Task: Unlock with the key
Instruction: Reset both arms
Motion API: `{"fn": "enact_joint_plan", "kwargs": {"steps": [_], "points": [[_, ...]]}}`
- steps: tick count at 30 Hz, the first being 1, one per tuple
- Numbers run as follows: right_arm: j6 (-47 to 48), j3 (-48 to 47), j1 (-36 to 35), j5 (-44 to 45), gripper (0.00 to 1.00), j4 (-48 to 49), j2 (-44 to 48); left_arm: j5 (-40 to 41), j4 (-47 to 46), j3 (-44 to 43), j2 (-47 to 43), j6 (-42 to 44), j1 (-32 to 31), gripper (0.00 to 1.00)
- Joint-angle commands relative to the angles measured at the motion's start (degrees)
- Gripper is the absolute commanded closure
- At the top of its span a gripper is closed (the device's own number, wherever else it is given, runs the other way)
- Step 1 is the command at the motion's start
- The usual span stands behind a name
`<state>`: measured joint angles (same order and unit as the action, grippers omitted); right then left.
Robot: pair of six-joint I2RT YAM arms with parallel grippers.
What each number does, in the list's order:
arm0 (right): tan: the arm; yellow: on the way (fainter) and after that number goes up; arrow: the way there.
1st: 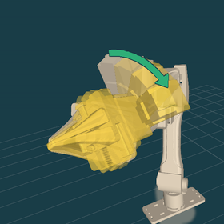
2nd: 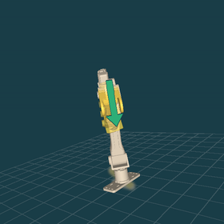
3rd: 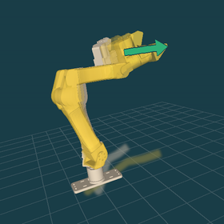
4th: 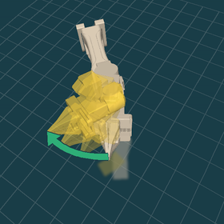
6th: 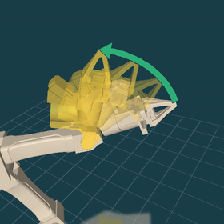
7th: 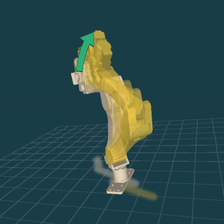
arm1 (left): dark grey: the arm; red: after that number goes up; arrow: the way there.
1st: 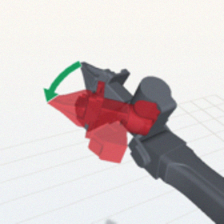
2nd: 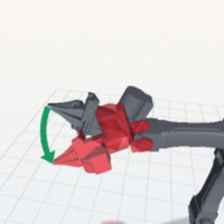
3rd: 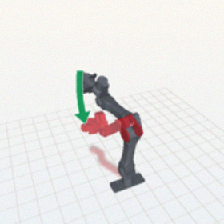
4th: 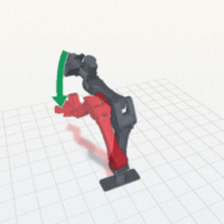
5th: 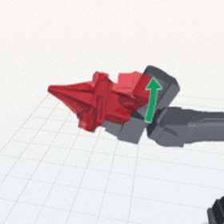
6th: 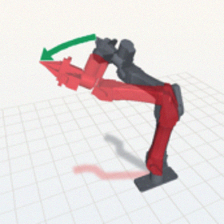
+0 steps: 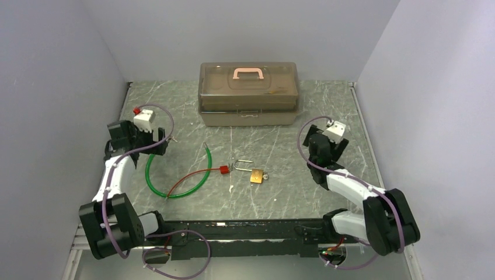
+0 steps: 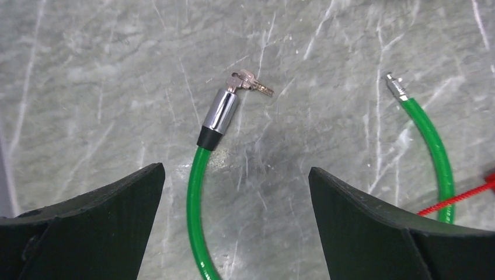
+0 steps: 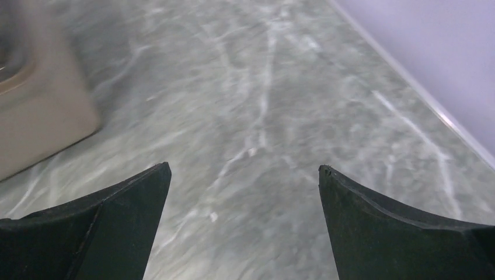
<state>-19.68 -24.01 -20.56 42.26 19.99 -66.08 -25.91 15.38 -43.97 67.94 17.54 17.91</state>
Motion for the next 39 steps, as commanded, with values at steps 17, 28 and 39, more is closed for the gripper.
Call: {"fn": "enact_joint_plan", "kwargs": {"steps": [17,28,39], "points": [[12.49,6.10,14.13,-5.39,0.01,33.88,-14.77,-1.51,-55.54,24.37,2.84,-10.89,0.16,0.01],[16.40,12.41,14.13,-13.86,0.00,45.77,-15.34,2.67,-80.08,33.70,6.20,-16.63,-4.47,0.00],[14.47,10.01,17.29,-17.61,0.00,44.08,-18.81,8.66,-76.44,31.25,8.74,-10.50,-11.37,0.01]]}}
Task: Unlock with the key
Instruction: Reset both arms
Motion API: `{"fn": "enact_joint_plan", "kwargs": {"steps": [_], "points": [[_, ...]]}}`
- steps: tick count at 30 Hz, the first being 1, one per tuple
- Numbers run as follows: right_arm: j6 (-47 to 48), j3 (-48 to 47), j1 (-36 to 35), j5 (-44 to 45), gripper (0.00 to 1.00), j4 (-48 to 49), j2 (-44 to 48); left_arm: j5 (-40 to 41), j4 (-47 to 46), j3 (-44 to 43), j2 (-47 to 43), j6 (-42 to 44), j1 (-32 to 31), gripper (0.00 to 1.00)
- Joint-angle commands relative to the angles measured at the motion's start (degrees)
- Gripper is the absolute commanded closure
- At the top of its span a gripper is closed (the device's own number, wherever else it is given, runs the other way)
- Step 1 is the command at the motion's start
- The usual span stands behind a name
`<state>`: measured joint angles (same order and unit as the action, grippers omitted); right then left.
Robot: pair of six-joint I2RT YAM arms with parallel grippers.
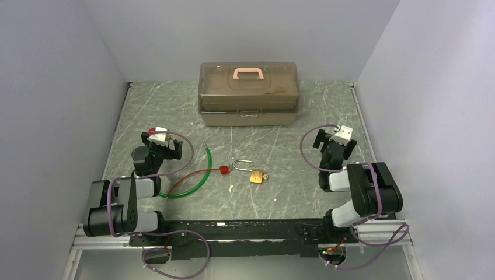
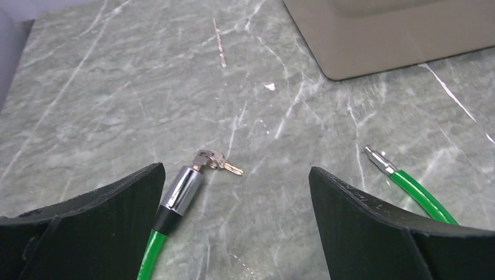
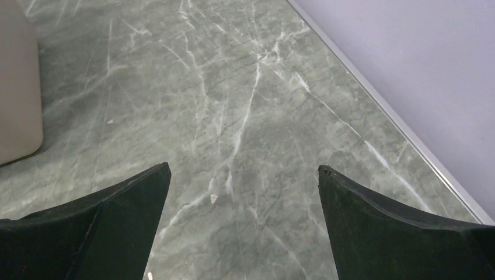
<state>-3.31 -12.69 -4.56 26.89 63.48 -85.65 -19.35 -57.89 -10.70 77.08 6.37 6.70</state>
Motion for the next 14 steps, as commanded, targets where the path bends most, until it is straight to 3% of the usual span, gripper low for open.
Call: {"fn": "enact_joint_plan", "kwargs": {"steps": [1,14], "points": [[-2.24,-1.36,1.31,-2.38,0.00,0.00,1.12,2.42,-4.02,-1.32,-0.25,0.52,-0.11,0.01],[-1.98,-1.12,1.31,-2.29,0.00,0.67,1.08,2.99,-3.02,-1.58,-0.36,0.66,-0.20,0.01]]}}
